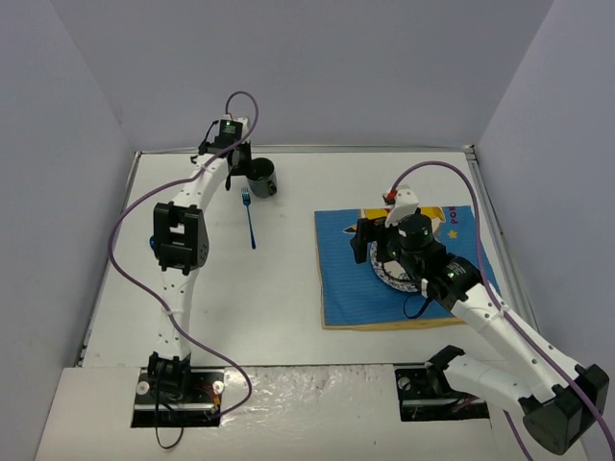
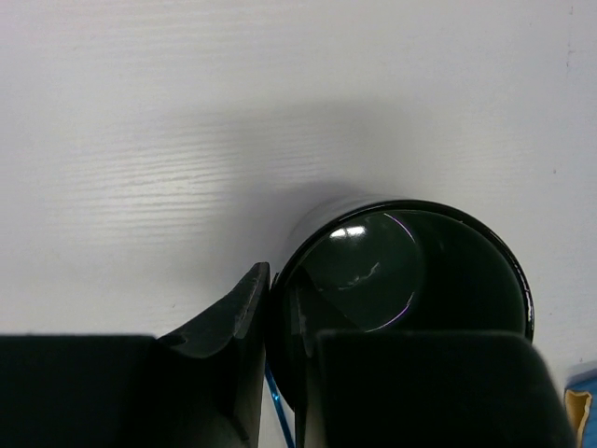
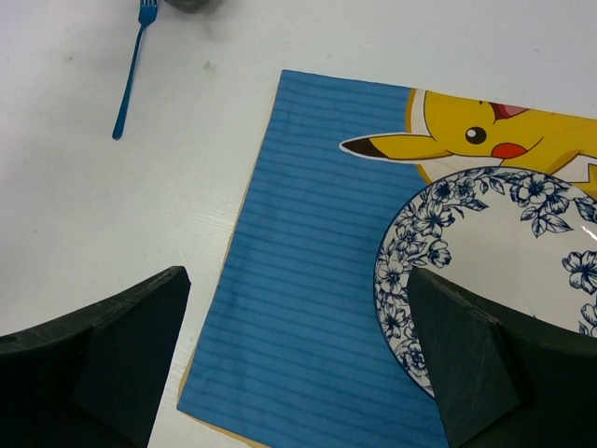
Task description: Set the dinner table for one person
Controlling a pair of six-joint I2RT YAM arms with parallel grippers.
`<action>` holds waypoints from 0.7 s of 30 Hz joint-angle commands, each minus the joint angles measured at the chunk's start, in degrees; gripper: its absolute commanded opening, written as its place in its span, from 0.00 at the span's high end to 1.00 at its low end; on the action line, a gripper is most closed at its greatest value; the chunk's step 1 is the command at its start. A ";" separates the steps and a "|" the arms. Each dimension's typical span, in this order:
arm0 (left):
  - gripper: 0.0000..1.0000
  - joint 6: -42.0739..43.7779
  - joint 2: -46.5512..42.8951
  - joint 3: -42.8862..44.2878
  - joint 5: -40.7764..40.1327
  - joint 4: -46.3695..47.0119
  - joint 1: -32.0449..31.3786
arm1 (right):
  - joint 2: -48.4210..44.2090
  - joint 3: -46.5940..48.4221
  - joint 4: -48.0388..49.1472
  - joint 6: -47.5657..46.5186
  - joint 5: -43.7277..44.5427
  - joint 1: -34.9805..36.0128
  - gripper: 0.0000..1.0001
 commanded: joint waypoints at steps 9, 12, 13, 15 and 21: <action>1.00 -3.06 -29.89 -12.11 -16.85 -2.85 -12.58 | 15.51 9.09 11.76 -4.45 1.62 6.36 0.08; 1.00 -5.39 -34.12 -18.30 -18.35 -1.80 -16.36 | 19.40 12.78 13.21 -5.64 1.18 6.92 0.11; 1.00 -6.11 -35.47 -20.93 -18.74 -1.24 -17.31 | 20.78 14.05 13.47 -6.07 1.12 7.16 0.12; 1.00 -7.29 -37.67 -22.65 -19.03 -0.66 -18.58 | 23.48 16.35 13.52 -6.98 1.09 7.75 0.13; 1.00 -7.50 -40.88 -25.95 -22.03 -1.04 -23.20 | 28.54 21.19 14.62 -7.86 1.13 8.55 0.21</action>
